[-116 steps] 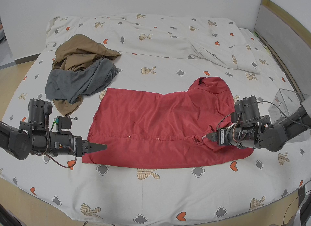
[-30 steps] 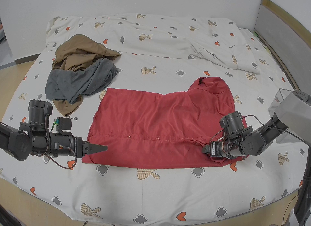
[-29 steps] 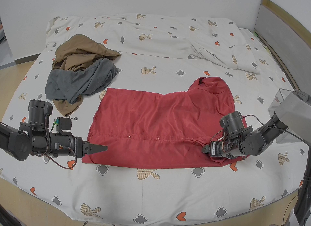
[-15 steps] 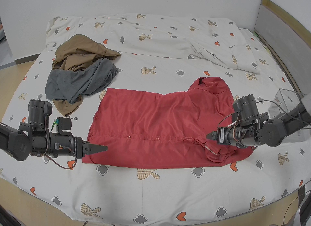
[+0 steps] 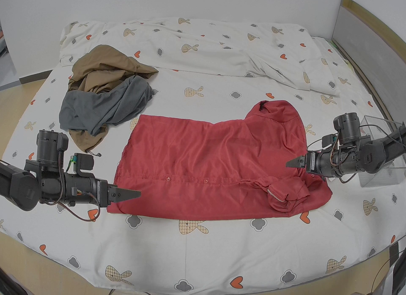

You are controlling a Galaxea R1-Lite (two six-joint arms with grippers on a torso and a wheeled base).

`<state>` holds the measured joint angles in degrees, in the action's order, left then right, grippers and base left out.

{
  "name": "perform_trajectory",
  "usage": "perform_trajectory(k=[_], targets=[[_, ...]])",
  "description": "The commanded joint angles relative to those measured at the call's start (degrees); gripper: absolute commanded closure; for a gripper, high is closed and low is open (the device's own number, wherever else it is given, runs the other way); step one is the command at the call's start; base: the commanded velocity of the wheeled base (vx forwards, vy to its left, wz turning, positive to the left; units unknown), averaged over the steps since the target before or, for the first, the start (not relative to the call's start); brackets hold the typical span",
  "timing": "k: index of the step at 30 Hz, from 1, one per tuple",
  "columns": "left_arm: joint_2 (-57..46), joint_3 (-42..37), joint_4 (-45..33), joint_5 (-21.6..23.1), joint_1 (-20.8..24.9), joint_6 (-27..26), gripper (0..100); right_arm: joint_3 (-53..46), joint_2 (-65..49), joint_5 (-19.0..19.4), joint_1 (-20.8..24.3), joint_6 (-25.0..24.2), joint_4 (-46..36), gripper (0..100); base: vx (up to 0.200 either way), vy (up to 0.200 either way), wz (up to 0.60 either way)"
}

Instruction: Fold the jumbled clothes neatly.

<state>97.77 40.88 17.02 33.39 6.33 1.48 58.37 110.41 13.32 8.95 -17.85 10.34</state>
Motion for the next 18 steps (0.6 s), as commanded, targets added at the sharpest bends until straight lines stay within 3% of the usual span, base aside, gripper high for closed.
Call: perform_trajectory(k=[1, 18], targets=[[-0.03, -0.01, 0.03, 0.01, 0.00, 0.02, 0, 5.88, 9.74, 3.29, -3.67, 2.11, 0.12, 0, 0.000, 0.000, 0.00], [0.41, 0.17, 0.12, 0.01, -0.26, 0.02, 0, 12.47, 14.57, 3.29, -0.07, 1.68, -1.28, 0, 0.000, 0.000, 0.00]])
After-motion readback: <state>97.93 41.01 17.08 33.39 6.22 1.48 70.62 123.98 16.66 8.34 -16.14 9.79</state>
